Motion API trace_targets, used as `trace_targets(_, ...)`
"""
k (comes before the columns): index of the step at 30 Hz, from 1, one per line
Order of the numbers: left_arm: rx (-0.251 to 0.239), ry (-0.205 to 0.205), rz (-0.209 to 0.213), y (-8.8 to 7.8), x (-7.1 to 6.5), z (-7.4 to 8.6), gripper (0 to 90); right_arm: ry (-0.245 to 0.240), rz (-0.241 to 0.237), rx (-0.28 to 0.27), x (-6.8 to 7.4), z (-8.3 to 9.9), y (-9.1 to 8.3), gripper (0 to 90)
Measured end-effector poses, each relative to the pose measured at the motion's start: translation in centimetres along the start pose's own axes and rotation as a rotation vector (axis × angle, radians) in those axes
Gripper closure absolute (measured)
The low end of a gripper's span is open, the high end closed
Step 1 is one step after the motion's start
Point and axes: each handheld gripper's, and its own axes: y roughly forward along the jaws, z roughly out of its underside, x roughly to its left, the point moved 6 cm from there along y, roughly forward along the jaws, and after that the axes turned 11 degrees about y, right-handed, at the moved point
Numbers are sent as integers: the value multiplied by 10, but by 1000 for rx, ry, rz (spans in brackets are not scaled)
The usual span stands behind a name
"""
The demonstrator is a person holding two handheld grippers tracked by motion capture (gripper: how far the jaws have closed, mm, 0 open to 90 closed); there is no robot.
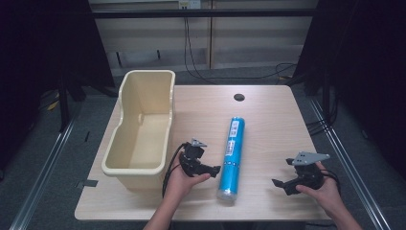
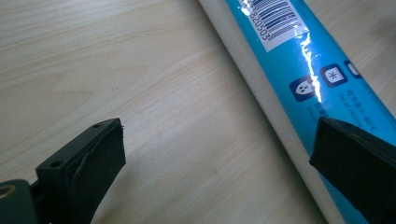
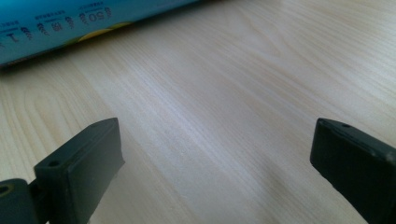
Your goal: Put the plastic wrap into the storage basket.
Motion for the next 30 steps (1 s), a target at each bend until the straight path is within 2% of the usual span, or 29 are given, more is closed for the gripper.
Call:
trace_targets(2,12,10,0,-2,1,-3,27,9,-3,-2,-1,-1,-1,25)
trace_targets(3,19,-6,3,-3,1,-5,27,12,2,-7,-1,-1,-1,26)
trace_targets(6,34,-11,1,-3,1,-8,30,12,1,-6,-2,0,-1,27)
trace_targets(8,45,-36,18,-2,0,-15,29,16,1,0,-1,1,-1,28)
trace_targets(11,63,-25,19,-2,1,-20,36,15,3,-6,-2,0,-2,32)
trace_targets(12,75,-22,1,-2,1,-25,35,23,5,-15,-2,-1,-4,32)
trace_targets(13,74,-20,5,-1,1,-28,34,23,1,-19,-2,-1,-4,31)
trace_targets(14,68,-37,4,0,1,-31,36,25,0,-21,-2,-1,-4,31)
trace_targets(16,85,-33,13,1,2,-37,43,26,-3,-21,-3,-1,-4,33)
trace_targets(17,76,-39,12,3,2,-41,57,28,-4,-18,-3,0,-4,32)
trace_targets(20,89,-54,16,4,3,-50,69,31,-2,-22,-3,-1,-4,33)
trace_targets(22,99,-49,20,6,2,-55,76,35,1,-24,-3,-1,-5,34)
trace_targets(24,104,-55,5,9,2,-60,82,33,0,-28,-4,-2,-5,34)
trace_targets(25,113,-44,15,10,1,-62,80,37,2,-32,-4,-2,-6,34)
trace_targets(27,109,-67,14,15,-2,-67,105,41,3,-34,-5,-2,-6,34)
trace_targets(30,123,-48,22,19,-3,-70,104,41,-2,-37,-5,-2,-7,34)
